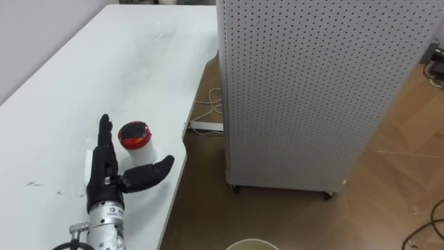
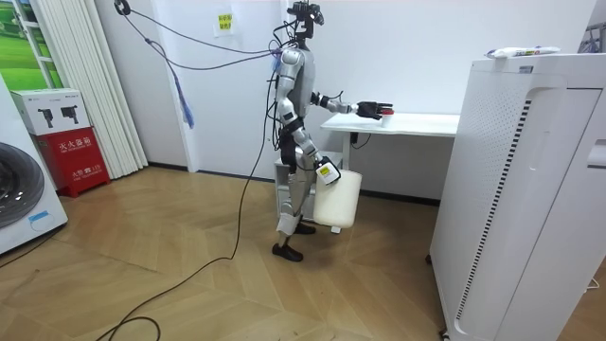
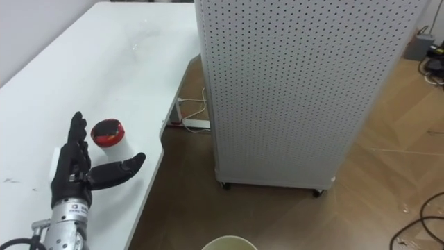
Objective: Pick garbage
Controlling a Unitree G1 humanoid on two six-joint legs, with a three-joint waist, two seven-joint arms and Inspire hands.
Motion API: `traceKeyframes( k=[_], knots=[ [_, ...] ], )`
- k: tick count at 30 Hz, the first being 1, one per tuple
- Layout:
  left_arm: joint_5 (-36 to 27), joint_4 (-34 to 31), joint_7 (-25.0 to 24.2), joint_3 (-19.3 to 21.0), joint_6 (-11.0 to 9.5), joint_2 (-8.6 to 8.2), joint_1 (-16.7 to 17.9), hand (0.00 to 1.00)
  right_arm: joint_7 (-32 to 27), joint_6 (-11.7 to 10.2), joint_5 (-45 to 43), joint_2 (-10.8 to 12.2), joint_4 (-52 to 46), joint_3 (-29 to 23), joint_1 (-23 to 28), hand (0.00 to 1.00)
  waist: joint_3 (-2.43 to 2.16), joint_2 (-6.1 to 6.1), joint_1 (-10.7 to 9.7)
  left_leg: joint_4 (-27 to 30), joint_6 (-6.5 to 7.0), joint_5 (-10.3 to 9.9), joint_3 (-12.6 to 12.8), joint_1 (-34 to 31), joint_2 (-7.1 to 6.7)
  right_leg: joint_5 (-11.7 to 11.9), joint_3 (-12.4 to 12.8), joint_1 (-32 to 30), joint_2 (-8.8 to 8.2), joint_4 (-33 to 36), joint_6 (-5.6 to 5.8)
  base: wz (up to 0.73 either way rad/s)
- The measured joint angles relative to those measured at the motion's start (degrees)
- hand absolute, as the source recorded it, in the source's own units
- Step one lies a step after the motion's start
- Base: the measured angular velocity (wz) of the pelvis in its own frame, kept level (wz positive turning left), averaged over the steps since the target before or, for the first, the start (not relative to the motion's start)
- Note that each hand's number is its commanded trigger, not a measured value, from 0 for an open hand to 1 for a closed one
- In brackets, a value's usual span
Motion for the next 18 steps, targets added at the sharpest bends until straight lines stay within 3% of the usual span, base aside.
traceKeyframes(
  k=[18],
  knots=[
    [-1.83,11.52,1.28,-0.04,-0.23,-0.34,-6.17,0.00,-0.66,0.35,-0.23,0.10,2.53,1.81,-0.35,1.00,0.08,-0.12,-0.06,0.07,0.17,-0.10,1.37,-0.18,0.21,0.02,1.41,-1.07,0.02,0.72,0.03,-0.04]
  ],
)
